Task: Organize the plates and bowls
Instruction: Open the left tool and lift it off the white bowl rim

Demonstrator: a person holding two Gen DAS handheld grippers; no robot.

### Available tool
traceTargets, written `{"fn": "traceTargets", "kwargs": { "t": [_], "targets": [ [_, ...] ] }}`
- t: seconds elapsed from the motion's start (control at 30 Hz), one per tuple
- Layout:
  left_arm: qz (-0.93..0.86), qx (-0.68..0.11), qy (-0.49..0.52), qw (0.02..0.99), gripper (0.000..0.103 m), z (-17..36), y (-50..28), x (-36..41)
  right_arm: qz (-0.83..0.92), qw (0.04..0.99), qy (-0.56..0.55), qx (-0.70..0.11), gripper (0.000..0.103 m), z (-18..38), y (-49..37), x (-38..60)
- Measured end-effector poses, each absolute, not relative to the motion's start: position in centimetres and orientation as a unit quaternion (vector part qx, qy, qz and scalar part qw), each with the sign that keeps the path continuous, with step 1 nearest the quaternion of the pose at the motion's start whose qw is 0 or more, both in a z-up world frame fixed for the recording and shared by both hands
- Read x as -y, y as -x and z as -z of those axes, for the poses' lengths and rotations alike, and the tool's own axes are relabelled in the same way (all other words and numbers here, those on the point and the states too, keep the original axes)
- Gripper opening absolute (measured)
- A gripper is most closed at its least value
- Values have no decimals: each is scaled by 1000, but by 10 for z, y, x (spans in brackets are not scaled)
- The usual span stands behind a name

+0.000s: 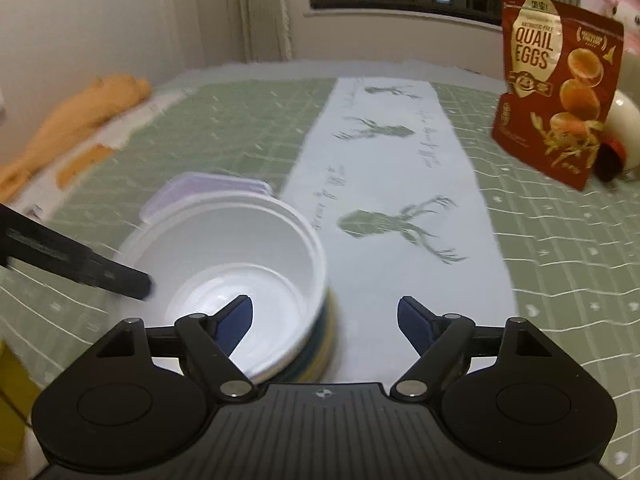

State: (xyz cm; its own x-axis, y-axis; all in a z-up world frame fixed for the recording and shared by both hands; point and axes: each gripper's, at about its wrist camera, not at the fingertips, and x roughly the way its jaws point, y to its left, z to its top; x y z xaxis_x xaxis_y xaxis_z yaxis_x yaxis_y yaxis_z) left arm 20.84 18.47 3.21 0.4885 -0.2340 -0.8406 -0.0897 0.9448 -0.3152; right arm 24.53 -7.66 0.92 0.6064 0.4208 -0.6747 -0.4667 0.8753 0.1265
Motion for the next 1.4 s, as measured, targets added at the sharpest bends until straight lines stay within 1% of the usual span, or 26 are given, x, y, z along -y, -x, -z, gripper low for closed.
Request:
{"fn": "traceTargets", "kwargs": {
  "t": [0.13,0.2,0.27,0.33,0.47,0.57,0.9,1.1,1.4],
  "targets": [
    [43,-501,166,848,25,-34,-206,-187,-269,872,-25,-409,80,-7,-251,81],
    [43,-502,165,848,25,-33,-205,-188,-262,867,-36,-421,78,-2,-254,81],
    [41,-503,165,847,25,-32,-204,-189,-257,865,-31,-430,61,3,-254,78],
    [38,-505,167,846,25,-30,-204,-191,-260,859,-28,-439,53,7,-255,75],
    [34,-506,173,844,25,-27,-203,-194,-273,853,-29,-443,47,7,-252,71],
    [33,-505,177,844,23,-28,-204,-195,-272,854,-31,-442,47,4,-253,67],
    [31,-496,193,846,22,-28,-206,-197,-263,855,-41,-445,46,6,-261,70],
    [39,-475,210,854,22,-38,-204,-199,-241,865,-45,-437,46,5,-267,79],
    [54,-466,231,852,22,-40,-205,-200,-223,870,-45,-437,46,8,-272,87]
  ]
}}
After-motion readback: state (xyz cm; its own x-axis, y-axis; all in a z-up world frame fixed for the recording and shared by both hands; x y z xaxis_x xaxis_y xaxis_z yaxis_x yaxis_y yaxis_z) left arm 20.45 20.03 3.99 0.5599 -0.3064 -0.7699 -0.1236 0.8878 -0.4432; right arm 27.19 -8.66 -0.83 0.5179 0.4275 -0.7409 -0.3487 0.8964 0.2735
